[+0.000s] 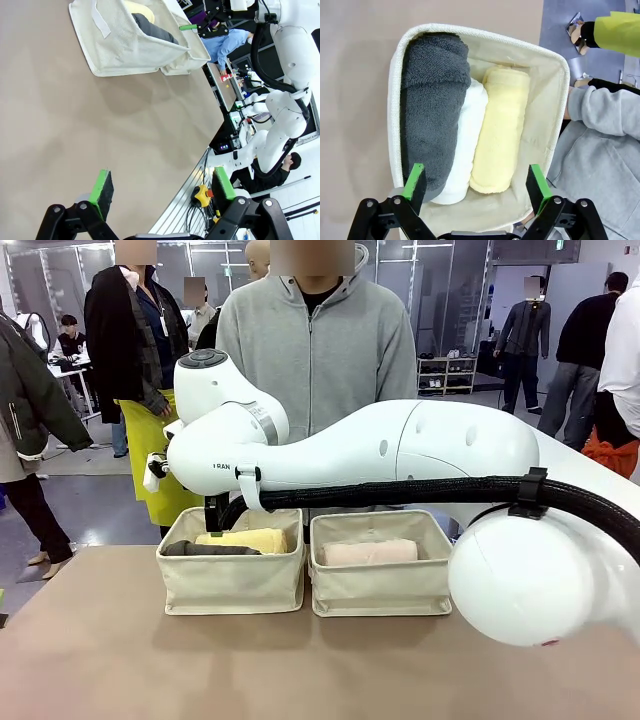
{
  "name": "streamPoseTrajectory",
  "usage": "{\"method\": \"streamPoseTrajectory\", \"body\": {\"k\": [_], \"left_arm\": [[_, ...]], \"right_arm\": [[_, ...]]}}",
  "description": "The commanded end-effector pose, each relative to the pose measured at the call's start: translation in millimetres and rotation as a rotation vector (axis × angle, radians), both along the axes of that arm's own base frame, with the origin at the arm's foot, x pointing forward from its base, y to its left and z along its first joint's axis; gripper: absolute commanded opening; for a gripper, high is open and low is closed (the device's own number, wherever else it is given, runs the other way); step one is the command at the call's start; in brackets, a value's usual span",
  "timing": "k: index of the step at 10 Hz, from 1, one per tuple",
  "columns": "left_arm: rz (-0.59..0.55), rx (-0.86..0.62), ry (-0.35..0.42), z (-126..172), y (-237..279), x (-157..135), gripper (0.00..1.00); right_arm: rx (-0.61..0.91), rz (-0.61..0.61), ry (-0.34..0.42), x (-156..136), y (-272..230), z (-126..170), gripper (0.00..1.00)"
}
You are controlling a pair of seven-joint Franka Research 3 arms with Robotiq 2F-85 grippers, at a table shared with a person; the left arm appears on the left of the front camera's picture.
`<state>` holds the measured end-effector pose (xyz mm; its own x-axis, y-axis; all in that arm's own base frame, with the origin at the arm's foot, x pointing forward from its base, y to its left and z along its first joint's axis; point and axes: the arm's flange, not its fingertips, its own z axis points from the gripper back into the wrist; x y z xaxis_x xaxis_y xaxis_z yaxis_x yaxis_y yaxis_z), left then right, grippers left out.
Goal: Divide the towels into two baskets.
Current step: Pick up one hotel-folded towel from the bottom of the table and place it in the Fabric basket indicated by the person.
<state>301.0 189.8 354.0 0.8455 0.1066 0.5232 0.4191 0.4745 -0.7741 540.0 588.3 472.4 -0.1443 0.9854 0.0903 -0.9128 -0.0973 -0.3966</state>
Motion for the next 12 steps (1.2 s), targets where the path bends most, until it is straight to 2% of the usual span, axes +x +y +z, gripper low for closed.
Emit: {"method": "streamPoseTrajectory", "body": {"k": [1,5,6,8,10,12], "left_arm": [[-0.009,-0.006,-0.005,3.1,1.0,-5.3,1.00],[-0.009,-0.006,-0.005,3.1,1.0,-5.3,1.00],[-0.009,-0.006,-0.005,3.1,1.0,-5.3,1.00],[-0.009,-0.006,-0.005,3.1,1.0,-5.3,1.00],[-0.009,-0.006,-0.005,3.1,1.0,-5.3,1.00],[-0.009,-0.006,-0.005,3.1,1.0,-5.3,1.00]], "right_arm": [[0.005,0.009,0.002,-2.5,2.3,1.4,1.00],[0.000,0.000,0.000,0.0,0.0,0.0,1.00],[0.038,-0.032,0.049,-10.1,-4.6,13.9,1.00],[0.127,-0.185,0.159,-32.9,-30.6,36.3,1.00],[0.256,-0.281,0.304,-60.7,-78.2,43.1,1.00],[0.399,-0.378,0.372,-81.3,-139.1,43.9,1.00]]}}
